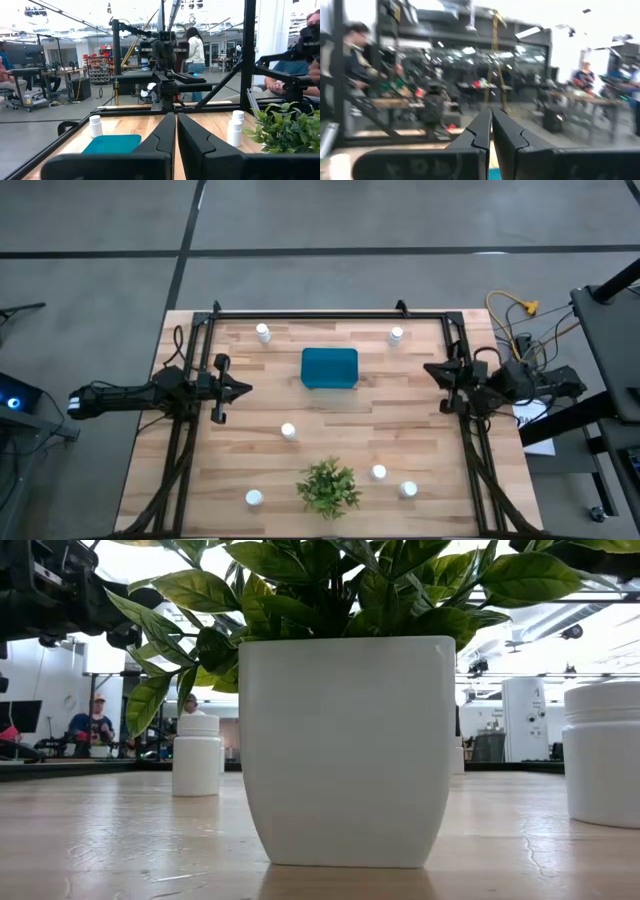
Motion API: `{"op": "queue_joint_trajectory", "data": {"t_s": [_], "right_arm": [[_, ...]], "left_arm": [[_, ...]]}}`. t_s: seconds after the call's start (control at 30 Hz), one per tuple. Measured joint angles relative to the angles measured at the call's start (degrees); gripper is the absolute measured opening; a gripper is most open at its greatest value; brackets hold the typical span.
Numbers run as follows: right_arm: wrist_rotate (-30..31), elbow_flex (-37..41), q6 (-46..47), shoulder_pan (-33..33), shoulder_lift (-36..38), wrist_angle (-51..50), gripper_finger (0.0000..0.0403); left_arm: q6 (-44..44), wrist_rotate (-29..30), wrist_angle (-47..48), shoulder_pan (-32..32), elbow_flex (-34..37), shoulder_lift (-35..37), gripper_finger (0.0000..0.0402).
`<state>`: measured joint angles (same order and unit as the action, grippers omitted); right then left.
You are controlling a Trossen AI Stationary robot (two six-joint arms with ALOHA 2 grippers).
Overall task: Pick and place pill bottles into a basket
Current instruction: Put the white pill bottle into the blue bin
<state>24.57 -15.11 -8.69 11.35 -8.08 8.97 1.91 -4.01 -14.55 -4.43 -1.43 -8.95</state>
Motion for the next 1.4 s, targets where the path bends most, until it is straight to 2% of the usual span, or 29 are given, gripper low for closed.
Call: {"op": "queue_joint_trajectory", "data": {"t_s": [0.17,0.4,0.5,0.63,0.97,1.2,1.4], "right_arm": [[7.25,-8.68,0.76,-0.02,-7.35,-9.95,0.0008],[7.68,-17.34,-1.62,-0.02,-16.66,-12.26,0.0009],[10.25,-20.51,-1.80,-0.02,-19.62,-13.21,0.0009],[14.67,-25.77,1.20,-0.06,-23.01,-21.76,0.0008],[18.14,-39.07,7.04,-0.04,-27.89,-40.14,0.0008],[21.63,-43.01,-2.69,-0.01,-30.52,-44.17,0.0009],[26.73,-43.65,-2.88,-0.88,-33.94,-43.54,0.0009]], "left_arm": [[0.02,0.00,0.04,0.00,0.00,-0.02,0.0002],[0.02,0.00,0.84,0.01,0.00,-0.11,0.0002],[0.02,0.00,2.36,0.00,0.02,-0.10,0.0002],[0.04,0.00,3.13,0.00,0.02,-0.15,0.0002],[0.02,0.00,3.13,-0.01,0.01,-0.28,0.0002],[0.02,0.00,3.13,-0.01,0.01,-0.39,0.0002],[0.02,0.00,3.10,-0.01,0.02,-0.39,0.0002]]}}
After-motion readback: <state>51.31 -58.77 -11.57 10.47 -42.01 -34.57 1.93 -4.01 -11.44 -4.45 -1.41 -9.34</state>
